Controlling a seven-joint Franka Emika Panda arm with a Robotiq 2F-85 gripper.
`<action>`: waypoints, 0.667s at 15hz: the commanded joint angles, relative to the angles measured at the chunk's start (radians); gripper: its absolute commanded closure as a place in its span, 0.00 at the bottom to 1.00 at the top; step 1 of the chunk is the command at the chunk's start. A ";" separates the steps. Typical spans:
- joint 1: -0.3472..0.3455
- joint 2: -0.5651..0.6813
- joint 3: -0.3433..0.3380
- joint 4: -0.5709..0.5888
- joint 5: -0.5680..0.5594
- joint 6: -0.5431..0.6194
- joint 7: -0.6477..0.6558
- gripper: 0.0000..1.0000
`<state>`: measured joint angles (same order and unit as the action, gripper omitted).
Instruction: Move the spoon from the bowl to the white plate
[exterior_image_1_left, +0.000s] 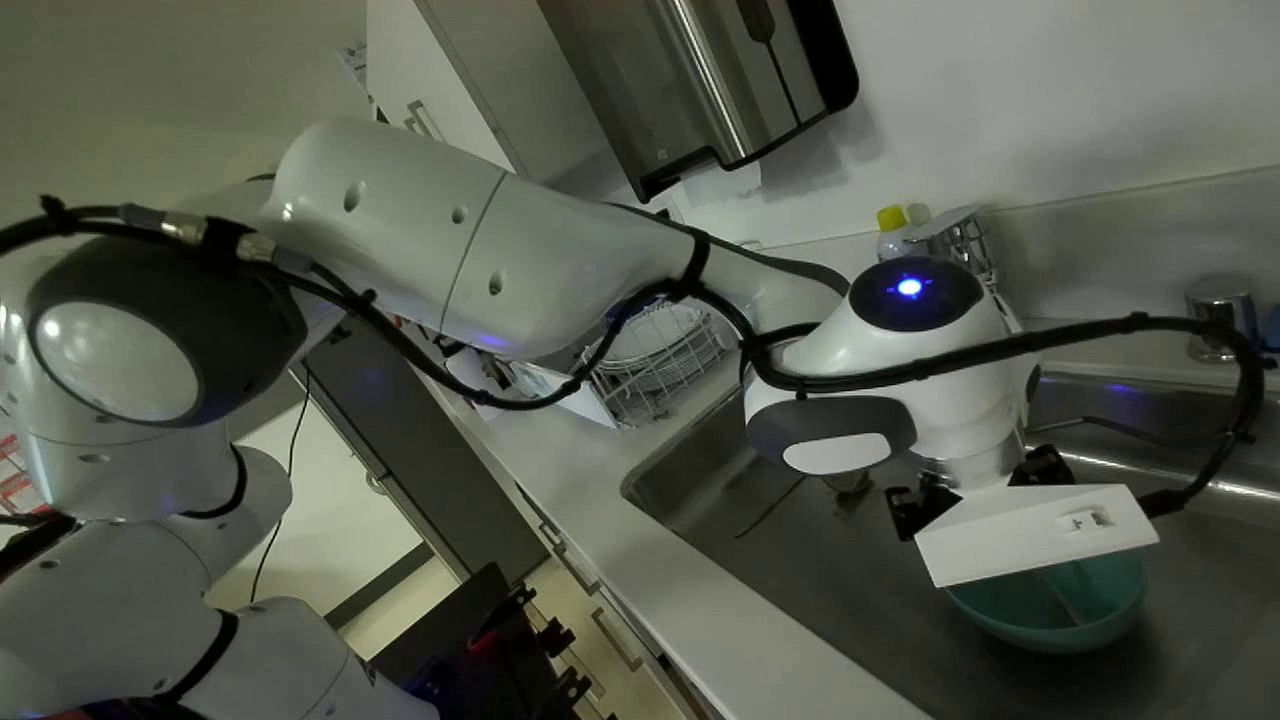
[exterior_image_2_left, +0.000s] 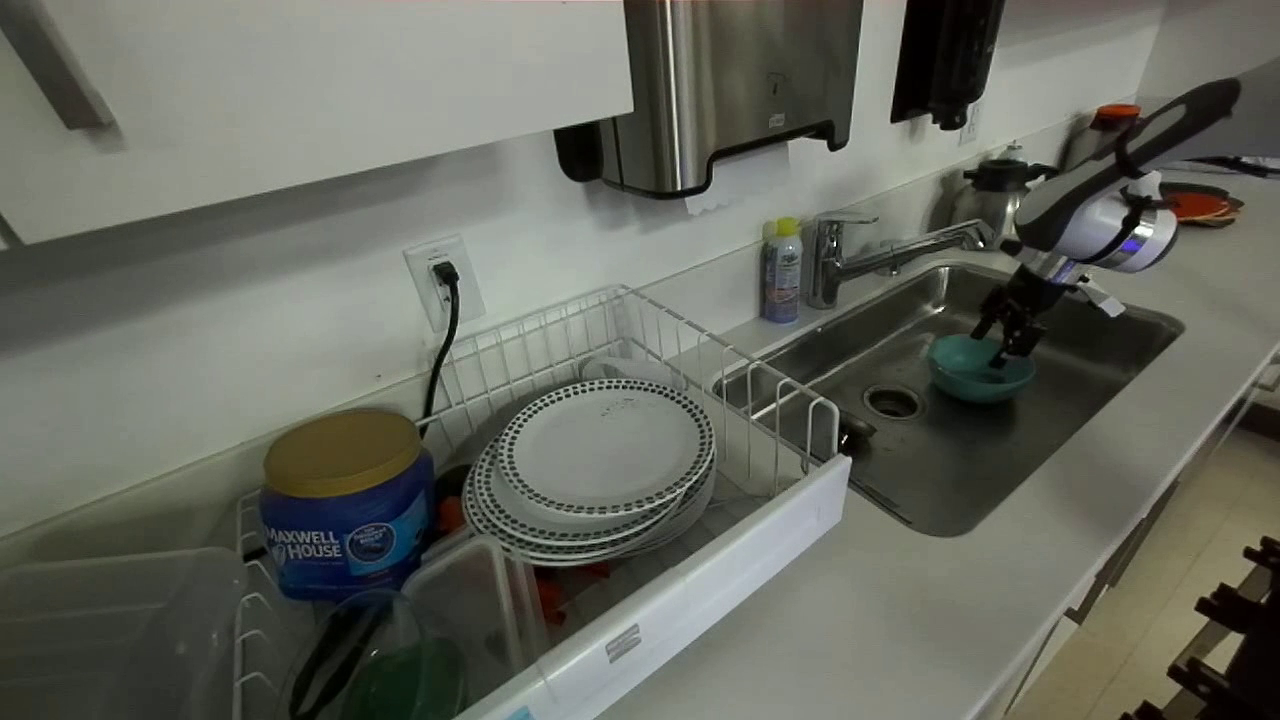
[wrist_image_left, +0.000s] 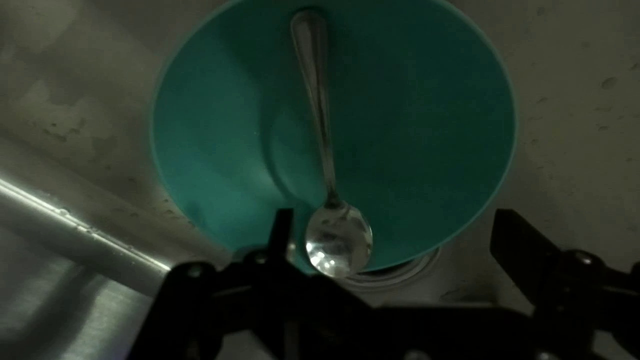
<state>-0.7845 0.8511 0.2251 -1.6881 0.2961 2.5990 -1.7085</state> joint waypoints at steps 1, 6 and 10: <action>-0.021 0.025 0.022 0.037 0.030 0.004 -0.040 0.00; -0.011 0.046 0.014 0.046 0.022 0.026 -0.031 0.00; -0.020 0.074 0.016 0.064 0.026 0.027 -0.025 0.00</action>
<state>-0.7909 0.8954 0.2267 -1.6554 0.3001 2.6096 -1.7086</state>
